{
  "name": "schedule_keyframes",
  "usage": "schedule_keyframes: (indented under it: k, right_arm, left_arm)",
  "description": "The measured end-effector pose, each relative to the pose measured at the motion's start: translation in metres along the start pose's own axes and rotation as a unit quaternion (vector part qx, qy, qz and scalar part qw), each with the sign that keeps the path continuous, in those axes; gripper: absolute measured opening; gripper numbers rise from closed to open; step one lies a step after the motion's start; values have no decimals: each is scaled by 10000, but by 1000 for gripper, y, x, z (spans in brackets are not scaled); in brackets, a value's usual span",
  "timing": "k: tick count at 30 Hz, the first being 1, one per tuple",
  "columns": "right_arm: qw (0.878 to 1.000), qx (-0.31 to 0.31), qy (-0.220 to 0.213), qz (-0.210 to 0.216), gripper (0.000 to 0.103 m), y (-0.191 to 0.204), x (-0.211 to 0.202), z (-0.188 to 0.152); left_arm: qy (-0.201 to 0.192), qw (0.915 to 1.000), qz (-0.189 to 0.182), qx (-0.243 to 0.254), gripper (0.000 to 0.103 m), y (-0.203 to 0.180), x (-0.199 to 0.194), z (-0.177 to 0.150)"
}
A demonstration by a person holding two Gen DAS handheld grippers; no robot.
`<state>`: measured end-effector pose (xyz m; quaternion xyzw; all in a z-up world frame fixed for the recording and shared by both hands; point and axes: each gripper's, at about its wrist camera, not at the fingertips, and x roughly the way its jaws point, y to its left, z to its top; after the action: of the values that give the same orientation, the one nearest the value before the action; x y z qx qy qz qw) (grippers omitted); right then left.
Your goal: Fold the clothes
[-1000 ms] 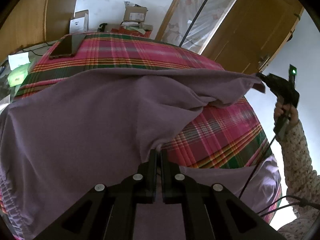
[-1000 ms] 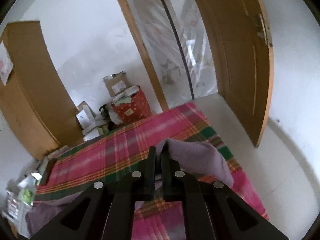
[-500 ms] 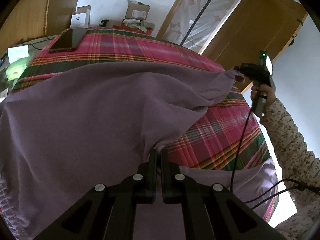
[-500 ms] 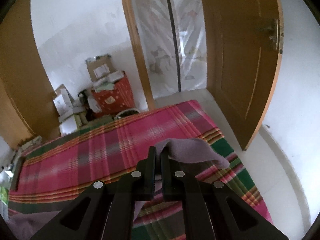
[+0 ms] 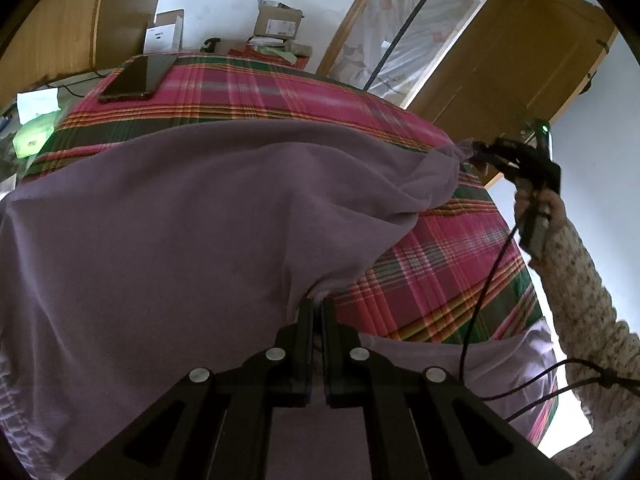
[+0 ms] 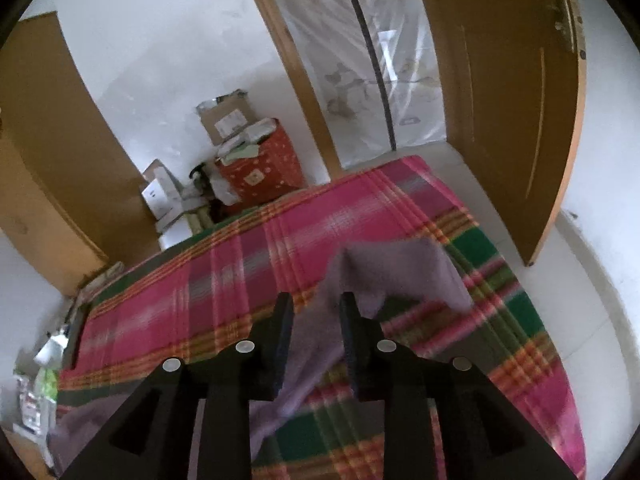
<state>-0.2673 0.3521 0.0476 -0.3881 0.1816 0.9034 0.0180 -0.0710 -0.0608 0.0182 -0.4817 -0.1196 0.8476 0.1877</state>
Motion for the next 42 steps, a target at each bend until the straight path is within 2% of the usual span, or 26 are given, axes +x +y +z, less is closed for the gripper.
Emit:
schedule_keyframes:
  k: [6, 8, 10, 16, 20, 23, 26, 28, 31, 36, 39, 41, 42]
  right_arm:
    - [9994, 172, 39, 310, 25, -8, -28, -31]
    - [9988, 197, 122, 421, 25, -8, -34, -42]
    - [9977, 121, 389, 535, 25, -3, -29, -54]
    - [9949, -5, 677, 741, 25, 8, -20, -75]
    - [9935, -84, 795, 812, 25, 16, -14, -81]
    - [9921, -25, 866, 907, 25, 20, -7, -81]
    - [9903, -65, 951, 1015, 29, 26, -2, -80]
    - [9890, -113, 1009, 1078, 34, 30, 3, -79]
    - [9878, -151, 1052, 1137, 35, 33, 10, -76]
    - [9871, -144, 1044, 1208, 35, 40, 17, -72]
    - [9868, -143, 982, 1277, 35, 43, 20, -73]
    - [9870, -92, 949, 1293, 34, 42, 20, -73]
    - [9873, -76, 934, 1284, 31, 43, 21, -73]
  left_arm:
    - [-187, 9988, 347, 307, 4, -18, 2, 7]
    - [-197, 9968, 514, 571, 10, -28, 6, 9]
    - [-194, 9929, 728, 920, 14, -41, 12, 8]
    - [-117, 9686, 1482, 1992, 14, -75, 36, 4]
    - [-67, 9544, 1563, 2543, 15, -94, 49, 1]
    - [16, 9469, 1684, 2740, 15, -99, 61, 1]
    - [12, 9462, 1733, 2732, 15, -99, 65, 3]
    - [52, 9455, 1768, 2733, 15, -100, 70, 3]
    - [90, 9415, 1819, 2835, 15, -103, 75, 1]
    - [72, 9522, 1649, 2571, 16, -98, 75, 8]
    - [27, 9556, 1543, 2511, 14, -95, 74, 10]
    - [-7, 9584, 1454, 2457, 6, -92, 71, 11]
    - [-15, 9612, 1365, 2395, 5, -90, 69, 12]
